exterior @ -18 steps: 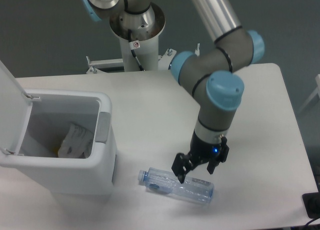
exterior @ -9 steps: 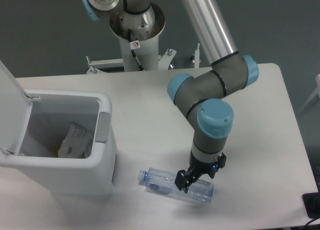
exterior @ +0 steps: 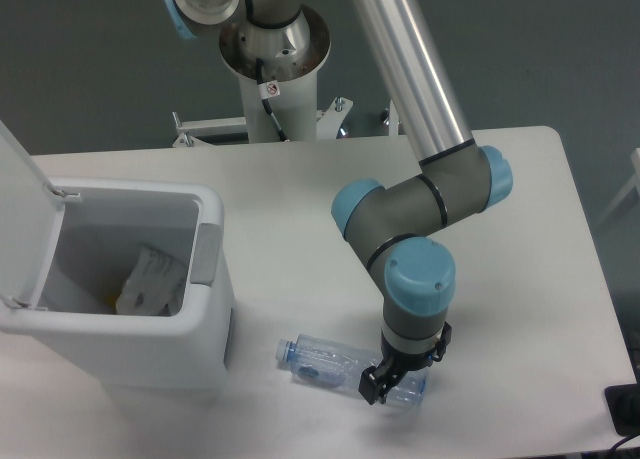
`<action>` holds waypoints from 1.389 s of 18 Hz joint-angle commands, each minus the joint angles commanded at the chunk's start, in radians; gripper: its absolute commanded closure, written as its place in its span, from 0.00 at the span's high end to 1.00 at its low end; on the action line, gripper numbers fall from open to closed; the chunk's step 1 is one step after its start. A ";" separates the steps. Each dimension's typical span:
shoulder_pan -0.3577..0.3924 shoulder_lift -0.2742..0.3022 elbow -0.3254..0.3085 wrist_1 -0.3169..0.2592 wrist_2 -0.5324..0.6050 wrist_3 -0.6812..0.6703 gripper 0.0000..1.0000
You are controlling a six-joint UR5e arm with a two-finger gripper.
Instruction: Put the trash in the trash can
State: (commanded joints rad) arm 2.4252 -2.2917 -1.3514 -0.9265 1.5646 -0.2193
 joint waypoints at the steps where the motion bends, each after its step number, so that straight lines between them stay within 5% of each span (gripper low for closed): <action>1: -0.003 -0.005 -0.003 0.000 0.000 -0.005 1.00; 7: -0.018 -0.021 0.000 0.000 0.023 -0.023 1.00; 15: -0.018 -0.029 0.000 0.002 0.026 -0.040 0.70; 25: -0.018 -0.014 0.000 0.009 0.025 -0.023 0.66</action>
State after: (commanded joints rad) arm 2.4068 -2.3056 -1.3515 -0.9174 1.5892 -0.2424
